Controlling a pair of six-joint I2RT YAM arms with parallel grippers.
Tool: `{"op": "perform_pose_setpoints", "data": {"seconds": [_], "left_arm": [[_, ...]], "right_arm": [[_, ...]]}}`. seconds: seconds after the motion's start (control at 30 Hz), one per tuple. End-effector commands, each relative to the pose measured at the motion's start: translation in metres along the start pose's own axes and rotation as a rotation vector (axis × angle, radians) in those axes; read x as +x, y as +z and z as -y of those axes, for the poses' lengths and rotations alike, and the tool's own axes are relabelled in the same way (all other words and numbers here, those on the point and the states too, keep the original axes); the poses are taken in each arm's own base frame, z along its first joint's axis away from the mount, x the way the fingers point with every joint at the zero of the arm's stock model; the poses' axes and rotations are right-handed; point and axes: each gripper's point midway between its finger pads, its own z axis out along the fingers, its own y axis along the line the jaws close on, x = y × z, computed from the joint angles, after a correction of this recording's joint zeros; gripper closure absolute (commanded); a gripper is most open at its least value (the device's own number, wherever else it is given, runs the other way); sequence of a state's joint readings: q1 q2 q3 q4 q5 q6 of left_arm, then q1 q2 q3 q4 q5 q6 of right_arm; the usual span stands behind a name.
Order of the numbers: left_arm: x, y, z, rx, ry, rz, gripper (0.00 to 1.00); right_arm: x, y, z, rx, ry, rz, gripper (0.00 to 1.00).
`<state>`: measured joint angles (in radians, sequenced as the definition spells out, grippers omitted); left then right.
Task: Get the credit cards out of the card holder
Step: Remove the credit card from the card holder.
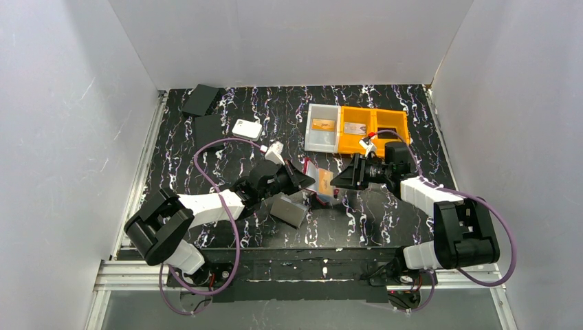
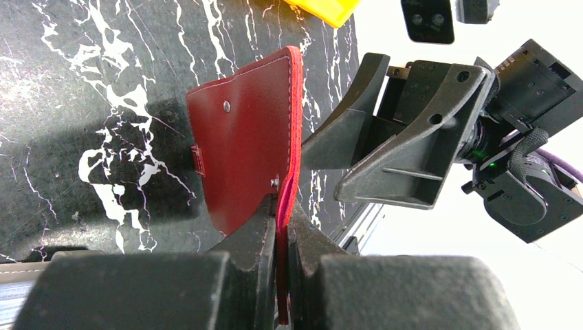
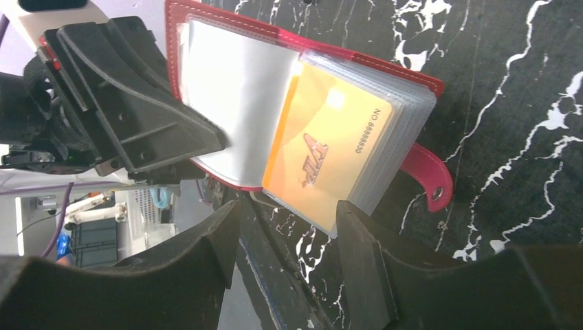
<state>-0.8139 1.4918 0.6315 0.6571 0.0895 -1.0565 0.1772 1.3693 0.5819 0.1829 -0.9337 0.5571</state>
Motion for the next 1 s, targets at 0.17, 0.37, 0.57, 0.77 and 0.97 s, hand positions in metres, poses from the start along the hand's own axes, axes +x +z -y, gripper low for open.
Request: {"op": "perform_pose_setpoints", "data": {"seconds": [0.17, 0.37, 0.57, 0.77, 0.97], "left_arm": [[-0.016, -0.004, 0.033, 0.114, 0.007, 0.055, 1.0], [-0.017, -0.005, 0.038, 0.129, 0.003, 0.057, 1.0], [-0.016, -0.005, 0.039, 0.139, -0.003, 0.055, 1.0], [-0.015, -0.005, 0.037, 0.136, -0.006, 0.053, 1.0], [-0.015, -0.006, 0.034, 0.13, -0.002, 0.057, 1.0]], "right_arm": [[0.003, 0.005, 0.015, 0.039, 0.011, -0.014, 0.36], [0.006, 0.008, 0.013, 0.014, 0.036, -0.028, 0.36], [0.006, 0.009, 0.005, -0.026, 0.044, -0.038, 0.36], [0.003, 0.006, -0.007, -0.072, 0.037, -0.026, 0.38], [0.0, 0.005, -0.015, -0.094, 0.031, -0.022, 0.4]]}}
